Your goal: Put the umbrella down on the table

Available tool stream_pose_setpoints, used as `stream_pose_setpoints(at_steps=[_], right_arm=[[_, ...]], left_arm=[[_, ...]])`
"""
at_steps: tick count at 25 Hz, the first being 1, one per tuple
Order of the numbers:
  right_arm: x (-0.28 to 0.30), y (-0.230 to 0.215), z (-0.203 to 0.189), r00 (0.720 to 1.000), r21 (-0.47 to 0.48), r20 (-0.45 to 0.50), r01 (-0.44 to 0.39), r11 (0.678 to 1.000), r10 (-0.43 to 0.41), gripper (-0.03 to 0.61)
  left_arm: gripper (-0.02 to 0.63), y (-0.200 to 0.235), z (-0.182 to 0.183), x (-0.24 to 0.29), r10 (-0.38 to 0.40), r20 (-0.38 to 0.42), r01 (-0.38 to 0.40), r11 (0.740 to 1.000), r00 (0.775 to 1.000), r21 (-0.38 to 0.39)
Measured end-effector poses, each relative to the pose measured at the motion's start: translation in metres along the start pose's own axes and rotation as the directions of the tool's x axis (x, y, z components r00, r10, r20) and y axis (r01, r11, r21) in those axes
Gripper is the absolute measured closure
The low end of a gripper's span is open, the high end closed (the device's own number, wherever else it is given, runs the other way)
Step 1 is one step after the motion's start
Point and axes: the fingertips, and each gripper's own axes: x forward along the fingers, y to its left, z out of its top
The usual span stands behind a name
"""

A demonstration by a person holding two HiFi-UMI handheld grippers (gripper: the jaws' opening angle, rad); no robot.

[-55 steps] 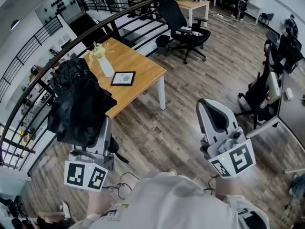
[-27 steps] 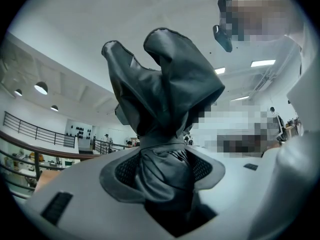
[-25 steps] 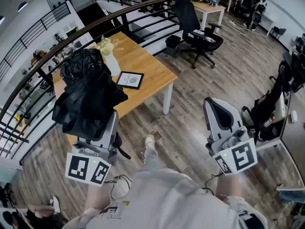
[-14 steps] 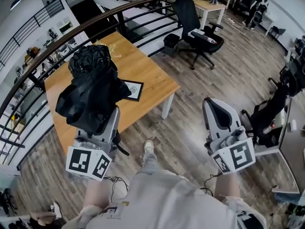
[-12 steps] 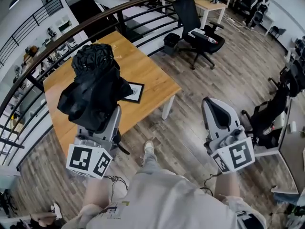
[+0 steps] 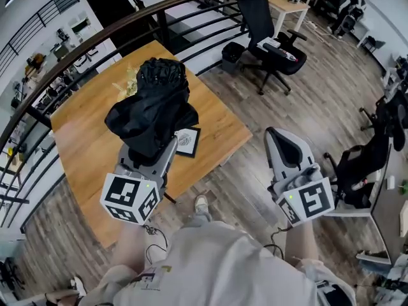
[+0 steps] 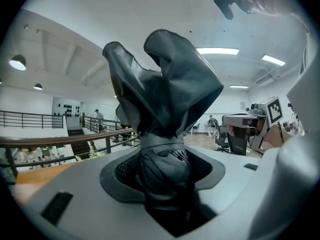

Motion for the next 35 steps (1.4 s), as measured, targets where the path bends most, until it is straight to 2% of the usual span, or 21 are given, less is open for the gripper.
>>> stream_pose_setpoints(at_steps=[9,13,16,21,25,31,35], right_arm=[[0.080,-0.025,-0.035,0.998,0.069,-0.067,0.001,0.998,0.004,0.552],[0.102,-0.045,-0.058,0.994,0.080,-0.105,-0.010,0.997,0.019,0.552],[0.120,-0.043,-0.072,0.991,0.086,-0.128,-0.026,0.996,0.037,0.552],[0.147,-0.074,-0.108,0.982,0.120,-0.162,-0.077,0.990,0.096,0.552],[0.178,-0.098,-0.134,0.967,0.140,-0.198,-0.137,0.981,0.163,0.552],[0.225,-0.145,-0.172,0.935,0.129,-0.270,-0.203,0.971,0.232,0.552],[0.254,-0.171,-0.193,0.925,0.182,-0.262,-0.232,0.955,0.275,0.552]], left_arm=[[0.367,0.039,-0.018,0.086,-0.068,-0.047,0.062,0.990,0.997,-0.127],[0.367,0.044,-0.036,0.129,-0.082,-0.058,0.065,0.966,0.995,-0.251],[0.367,0.056,-0.054,0.147,-0.078,-0.067,0.051,0.941,0.995,-0.333],[0.367,0.055,-0.092,0.202,-0.032,-0.128,-0.030,0.890,0.991,-0.455],[0.367,0.064,-0.121,0.241,0.024,-0.192,-0.118,0.861,0.981,-0.495],[0.367,0.083,-0.171,0.310,0.087,-0.303,-0.251,0.791,0.949,-0.559],[0.367,0.097,-0.215,0.338,0.111,-0.388,-0.337,0.738,0.915,-0.585]])
